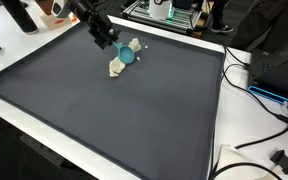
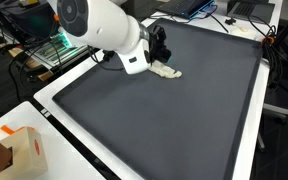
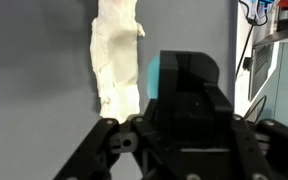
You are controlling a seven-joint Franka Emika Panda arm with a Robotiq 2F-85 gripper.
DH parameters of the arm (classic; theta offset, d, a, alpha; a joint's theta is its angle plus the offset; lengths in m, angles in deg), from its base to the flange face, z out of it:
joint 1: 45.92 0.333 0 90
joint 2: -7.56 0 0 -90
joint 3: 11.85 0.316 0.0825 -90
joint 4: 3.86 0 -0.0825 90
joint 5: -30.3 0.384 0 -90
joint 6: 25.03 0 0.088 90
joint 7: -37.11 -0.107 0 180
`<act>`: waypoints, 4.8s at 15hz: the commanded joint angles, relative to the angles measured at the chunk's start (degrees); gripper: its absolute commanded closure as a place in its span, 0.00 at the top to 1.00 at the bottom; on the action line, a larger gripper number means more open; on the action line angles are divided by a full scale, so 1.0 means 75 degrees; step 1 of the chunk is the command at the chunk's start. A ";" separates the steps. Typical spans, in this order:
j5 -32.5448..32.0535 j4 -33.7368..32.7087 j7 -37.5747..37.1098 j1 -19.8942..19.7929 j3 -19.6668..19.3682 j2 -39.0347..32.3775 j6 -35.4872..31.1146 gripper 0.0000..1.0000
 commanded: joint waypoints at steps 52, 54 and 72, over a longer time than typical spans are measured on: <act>-0.1944 0.0882 -0.9308 0.1016 -0.0036 0.1883 -0.2391 0.25; -0.2513 0.0961 -0.9730 0.1085 0.0004 0.2132 -0.2476 0.25; -0.7332 0.1002 -1.0557 0.1236 0.0805 0.3993 -0.1361 0.25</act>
